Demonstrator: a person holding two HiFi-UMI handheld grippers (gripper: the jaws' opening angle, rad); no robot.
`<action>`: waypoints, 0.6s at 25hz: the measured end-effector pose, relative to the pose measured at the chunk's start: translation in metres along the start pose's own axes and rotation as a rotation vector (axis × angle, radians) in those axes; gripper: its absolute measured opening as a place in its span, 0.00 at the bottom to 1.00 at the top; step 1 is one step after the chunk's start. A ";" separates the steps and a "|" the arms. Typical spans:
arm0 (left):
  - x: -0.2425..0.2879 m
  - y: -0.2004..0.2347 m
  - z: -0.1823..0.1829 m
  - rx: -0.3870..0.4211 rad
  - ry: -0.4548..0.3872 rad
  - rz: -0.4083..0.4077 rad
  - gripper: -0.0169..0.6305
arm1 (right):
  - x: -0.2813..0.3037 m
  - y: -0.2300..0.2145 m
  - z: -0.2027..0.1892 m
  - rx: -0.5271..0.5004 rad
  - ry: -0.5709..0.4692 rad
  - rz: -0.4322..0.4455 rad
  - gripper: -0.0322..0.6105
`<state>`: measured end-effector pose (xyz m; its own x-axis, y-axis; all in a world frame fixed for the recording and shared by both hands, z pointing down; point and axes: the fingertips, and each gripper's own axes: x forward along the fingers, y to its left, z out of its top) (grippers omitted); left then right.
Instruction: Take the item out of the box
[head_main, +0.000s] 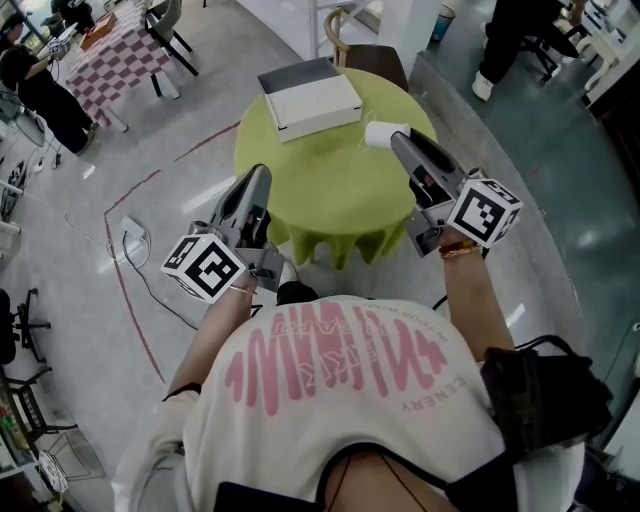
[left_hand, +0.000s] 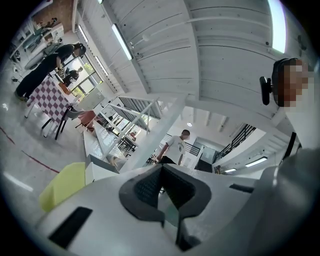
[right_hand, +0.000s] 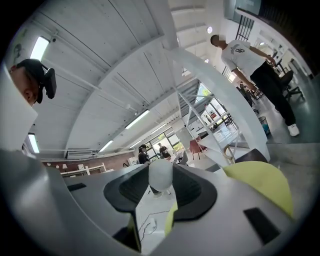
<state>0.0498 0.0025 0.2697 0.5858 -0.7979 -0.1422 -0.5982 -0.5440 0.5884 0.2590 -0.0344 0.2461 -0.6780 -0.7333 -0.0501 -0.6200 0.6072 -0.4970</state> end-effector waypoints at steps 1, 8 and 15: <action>0.000 0.000 0.001 -0.001 -0.001 0.000 0.04 | 0.001 0.001 0.000 -0.002 0.002 -0.001 0.27; -0.002 0.007 0.002 0.003 -0.005 0.002 0.04 | 0.006 -0.001 -0.004 -0.013 0.002 -0.002 0.27; -0.002 0.006 0.004 0.008 -0.007 0.005 0.04 | 0.008 0.001 -0.003 -0.026 0.009 0.014 0.27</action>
<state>0.0425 -0.0006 0.2702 0.5790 -0.8023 -0.1450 -0.6053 -0.5421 0.5829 0.2515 -0.0386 0.2475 -0.6902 -0.7220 -0.0490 -0.6205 0.6253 -0.4733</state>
